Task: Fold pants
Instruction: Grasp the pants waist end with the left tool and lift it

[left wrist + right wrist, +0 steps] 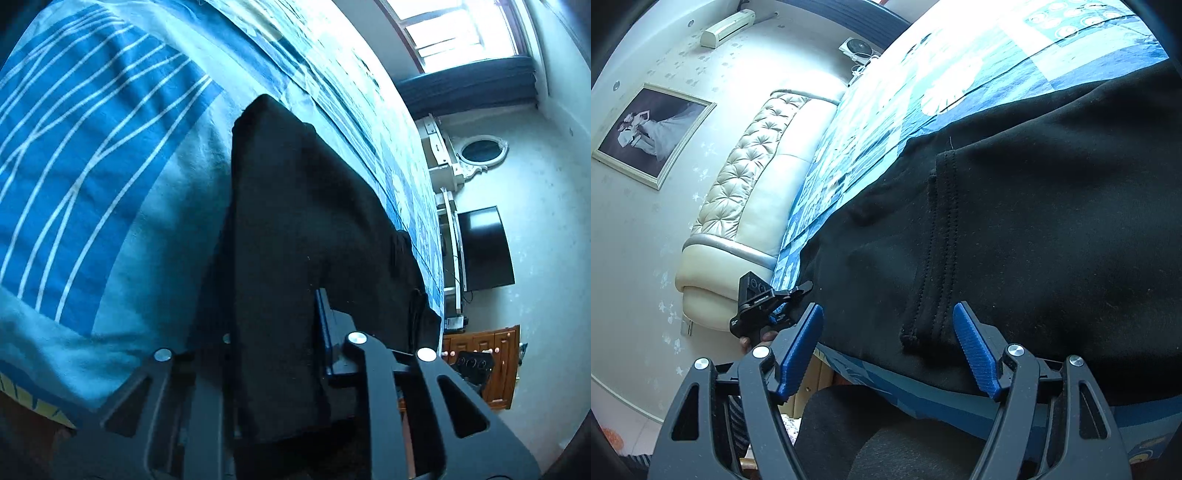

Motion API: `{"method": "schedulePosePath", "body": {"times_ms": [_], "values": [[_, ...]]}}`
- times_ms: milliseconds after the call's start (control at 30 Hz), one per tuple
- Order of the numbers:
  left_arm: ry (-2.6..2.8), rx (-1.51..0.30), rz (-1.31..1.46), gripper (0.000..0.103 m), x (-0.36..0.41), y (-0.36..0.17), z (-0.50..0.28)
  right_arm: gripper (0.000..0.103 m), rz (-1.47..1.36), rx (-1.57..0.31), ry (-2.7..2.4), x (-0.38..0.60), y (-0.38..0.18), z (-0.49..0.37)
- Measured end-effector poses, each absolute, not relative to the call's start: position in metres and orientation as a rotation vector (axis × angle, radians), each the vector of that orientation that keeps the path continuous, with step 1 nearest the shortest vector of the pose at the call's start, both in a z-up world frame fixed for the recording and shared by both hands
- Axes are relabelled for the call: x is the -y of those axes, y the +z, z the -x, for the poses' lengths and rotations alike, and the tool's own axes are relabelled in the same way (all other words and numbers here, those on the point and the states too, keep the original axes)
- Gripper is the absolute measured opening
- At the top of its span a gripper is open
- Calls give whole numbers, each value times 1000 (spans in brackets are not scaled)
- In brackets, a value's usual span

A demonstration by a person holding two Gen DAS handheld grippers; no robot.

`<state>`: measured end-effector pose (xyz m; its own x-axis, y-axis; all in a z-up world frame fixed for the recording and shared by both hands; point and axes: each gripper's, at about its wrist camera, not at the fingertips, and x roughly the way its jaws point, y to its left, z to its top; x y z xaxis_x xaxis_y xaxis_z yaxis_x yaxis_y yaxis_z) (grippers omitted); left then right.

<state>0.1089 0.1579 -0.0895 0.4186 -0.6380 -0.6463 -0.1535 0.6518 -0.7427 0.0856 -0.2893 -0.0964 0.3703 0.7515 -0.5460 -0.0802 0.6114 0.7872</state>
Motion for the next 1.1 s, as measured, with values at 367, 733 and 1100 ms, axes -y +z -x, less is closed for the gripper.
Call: {"method": "schedulePosePath", "body": {"times_ms": [367,733,1100], "values": [[-346,-1057,761,14,-134,-22,-109,81,-660,-1055,422,307,-81,-84],[-375,-1007,588,12,-68,55,-108,82,-482,-1043,250,327,-55,-72],[-453,-982,355,12,48,97,-110,84,-473,-992,169,369,-31,-51]]}}
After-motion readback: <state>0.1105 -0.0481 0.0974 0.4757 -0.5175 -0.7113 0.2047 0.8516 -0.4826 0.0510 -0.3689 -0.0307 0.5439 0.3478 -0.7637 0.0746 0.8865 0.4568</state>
